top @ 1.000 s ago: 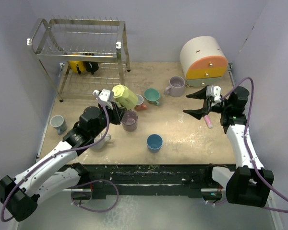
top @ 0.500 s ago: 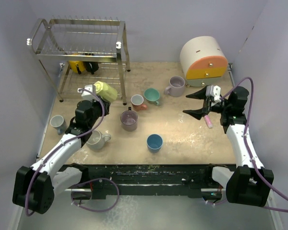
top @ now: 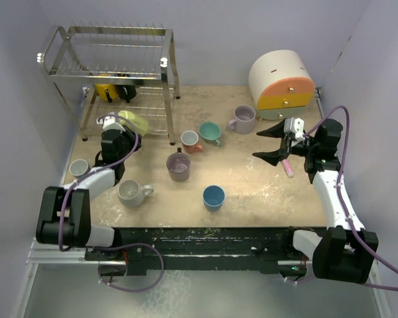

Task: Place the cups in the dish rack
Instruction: Turn the cup upside down in the dish rack.

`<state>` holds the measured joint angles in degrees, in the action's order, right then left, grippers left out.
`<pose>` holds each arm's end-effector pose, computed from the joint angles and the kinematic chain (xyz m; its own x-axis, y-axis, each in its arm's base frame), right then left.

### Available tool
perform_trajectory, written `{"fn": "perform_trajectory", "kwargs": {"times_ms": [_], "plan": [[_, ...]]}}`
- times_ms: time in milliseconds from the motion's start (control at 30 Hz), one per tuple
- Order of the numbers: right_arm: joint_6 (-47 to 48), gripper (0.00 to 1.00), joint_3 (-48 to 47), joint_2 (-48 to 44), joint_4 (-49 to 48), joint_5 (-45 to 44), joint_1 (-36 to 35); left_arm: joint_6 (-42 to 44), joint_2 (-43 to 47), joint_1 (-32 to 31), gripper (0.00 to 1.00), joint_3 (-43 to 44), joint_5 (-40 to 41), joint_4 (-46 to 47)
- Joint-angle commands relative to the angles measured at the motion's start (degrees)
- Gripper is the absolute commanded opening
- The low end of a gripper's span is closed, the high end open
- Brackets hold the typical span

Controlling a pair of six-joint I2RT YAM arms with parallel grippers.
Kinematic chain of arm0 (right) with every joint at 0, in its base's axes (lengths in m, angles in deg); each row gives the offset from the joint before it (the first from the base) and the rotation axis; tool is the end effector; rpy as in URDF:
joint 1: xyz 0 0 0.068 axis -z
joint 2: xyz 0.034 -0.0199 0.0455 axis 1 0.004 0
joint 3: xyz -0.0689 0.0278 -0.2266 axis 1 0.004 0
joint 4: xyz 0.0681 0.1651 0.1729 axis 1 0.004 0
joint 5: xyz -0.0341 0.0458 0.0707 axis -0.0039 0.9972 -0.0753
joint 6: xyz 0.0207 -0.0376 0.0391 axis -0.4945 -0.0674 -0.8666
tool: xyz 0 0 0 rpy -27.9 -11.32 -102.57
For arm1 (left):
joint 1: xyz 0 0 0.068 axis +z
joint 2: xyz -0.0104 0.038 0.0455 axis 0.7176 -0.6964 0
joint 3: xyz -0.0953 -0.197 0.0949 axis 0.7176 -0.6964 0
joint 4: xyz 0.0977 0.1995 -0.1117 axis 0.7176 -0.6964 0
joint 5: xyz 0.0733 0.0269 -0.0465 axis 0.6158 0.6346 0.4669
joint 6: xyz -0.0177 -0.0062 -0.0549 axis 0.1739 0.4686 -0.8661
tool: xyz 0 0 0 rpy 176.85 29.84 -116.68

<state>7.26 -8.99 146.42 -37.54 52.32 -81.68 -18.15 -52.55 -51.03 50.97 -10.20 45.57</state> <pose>0.2393 0.0075 0.2942 0.2647 -0.0898 -0.9601 -0.9237 0.2623 -0.2792 0.2858 -0.0247 0.1826 -0.2956 -0.5282 -0.7960 -0.1162 0.8470 -0.5188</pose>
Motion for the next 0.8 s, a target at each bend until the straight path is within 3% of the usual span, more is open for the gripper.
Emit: {"fn": "perform_trajectory", "kwargs": {"times_ms": [0,200,767], "plan": [[1.55,0.72,-2.76,-0.03,0.41,0.47,0.08,-1.31,-4.88,1.73,0.00,7.45,-4.59,13.89],[2.28,0.72,-2.75,0.11,0.91,0.38,0.08,-0.80,-12.36,2.77,0.00,13.04,-7.69,16.55],[4.04,0.73,-2.93,0.06,2.39,0.03,0.08,10.73,-35.28,3.15,0.00,39.90,-13.90,3.18]]}}
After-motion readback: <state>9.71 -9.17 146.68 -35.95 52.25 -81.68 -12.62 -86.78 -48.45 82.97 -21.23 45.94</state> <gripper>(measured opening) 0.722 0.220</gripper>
